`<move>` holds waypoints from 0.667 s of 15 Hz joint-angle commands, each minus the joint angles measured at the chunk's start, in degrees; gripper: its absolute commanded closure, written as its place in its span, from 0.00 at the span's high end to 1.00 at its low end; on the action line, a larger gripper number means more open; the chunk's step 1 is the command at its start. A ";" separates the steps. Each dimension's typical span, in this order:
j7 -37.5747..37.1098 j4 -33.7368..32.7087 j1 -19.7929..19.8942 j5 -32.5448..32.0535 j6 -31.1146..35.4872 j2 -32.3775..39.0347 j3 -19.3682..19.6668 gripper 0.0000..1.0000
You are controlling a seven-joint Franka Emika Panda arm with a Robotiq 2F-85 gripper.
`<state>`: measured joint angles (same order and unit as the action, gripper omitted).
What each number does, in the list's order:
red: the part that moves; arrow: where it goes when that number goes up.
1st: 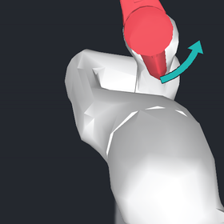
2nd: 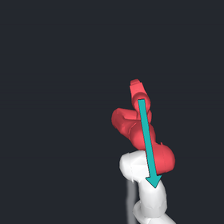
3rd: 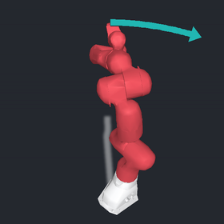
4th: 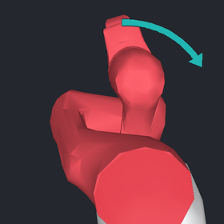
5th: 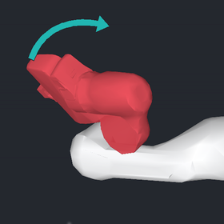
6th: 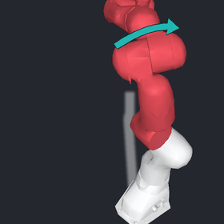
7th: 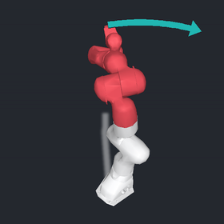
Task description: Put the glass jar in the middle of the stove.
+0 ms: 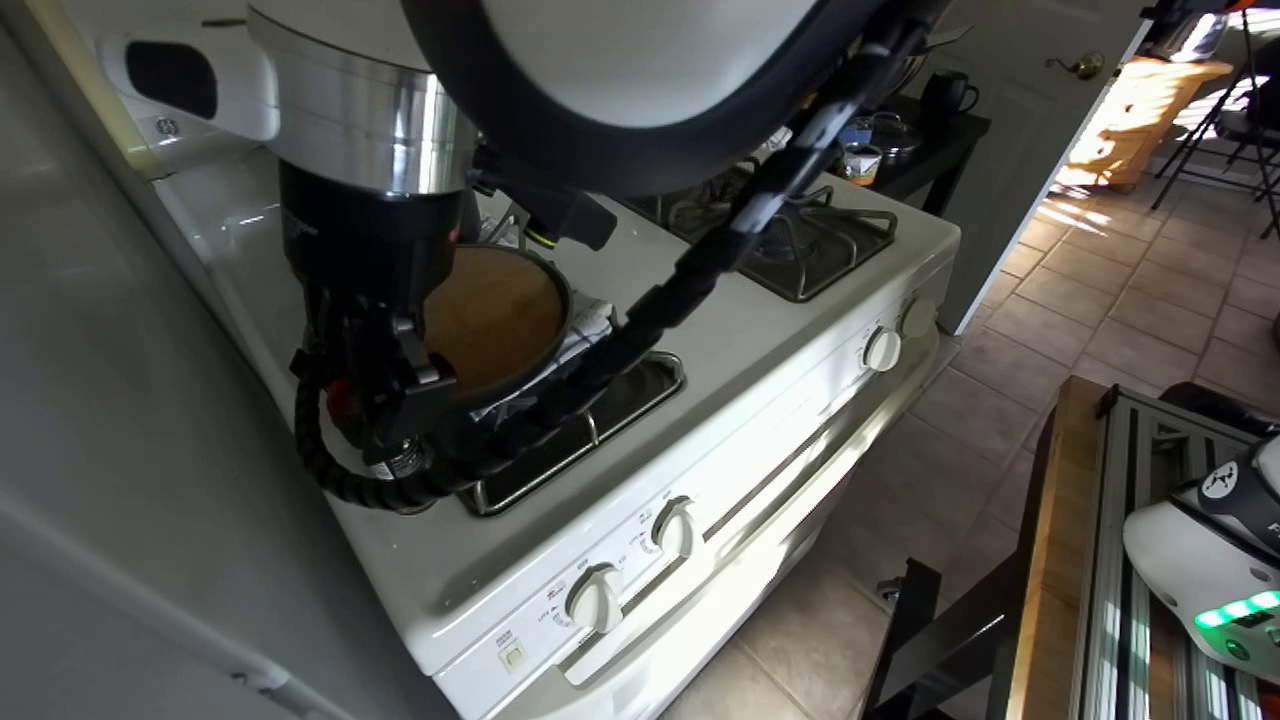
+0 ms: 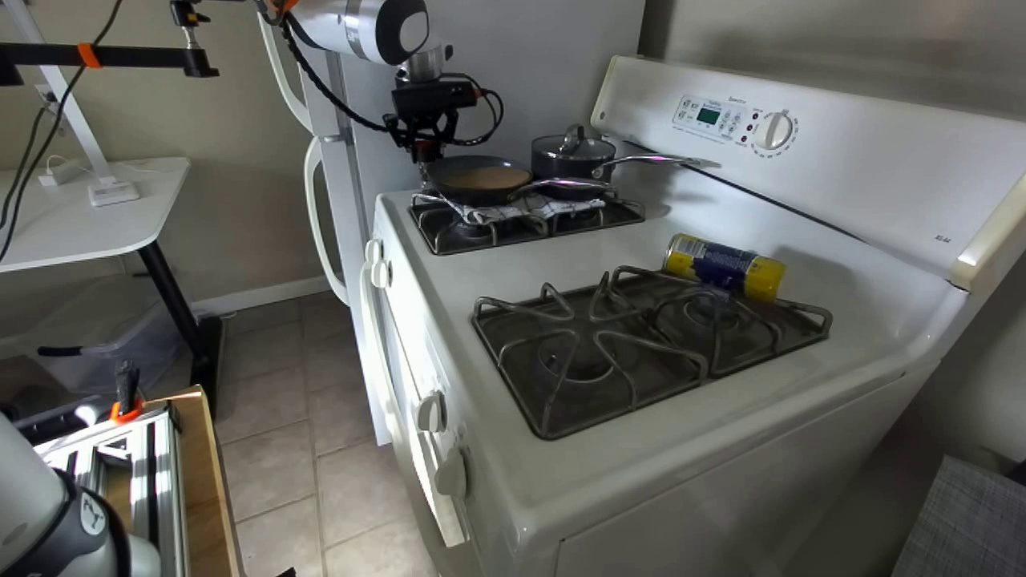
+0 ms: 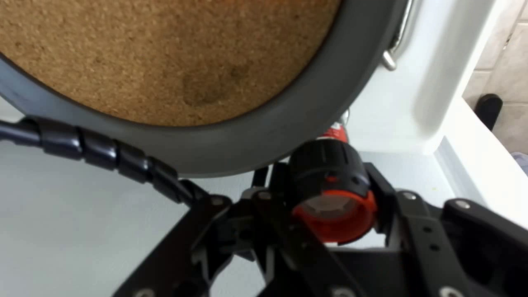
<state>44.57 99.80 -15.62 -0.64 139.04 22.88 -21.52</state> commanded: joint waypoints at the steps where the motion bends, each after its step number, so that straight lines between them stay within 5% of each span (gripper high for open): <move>1: -0.70 -1.85 -0.26 0.05 -3.98 0.40 -0.03 0.18; 10: 4.25 -0.26 2.05 5.89 -3.70 -7.81 -2.79 0.18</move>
<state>45.86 97.43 -15.24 1.57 136.40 19.80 -23.01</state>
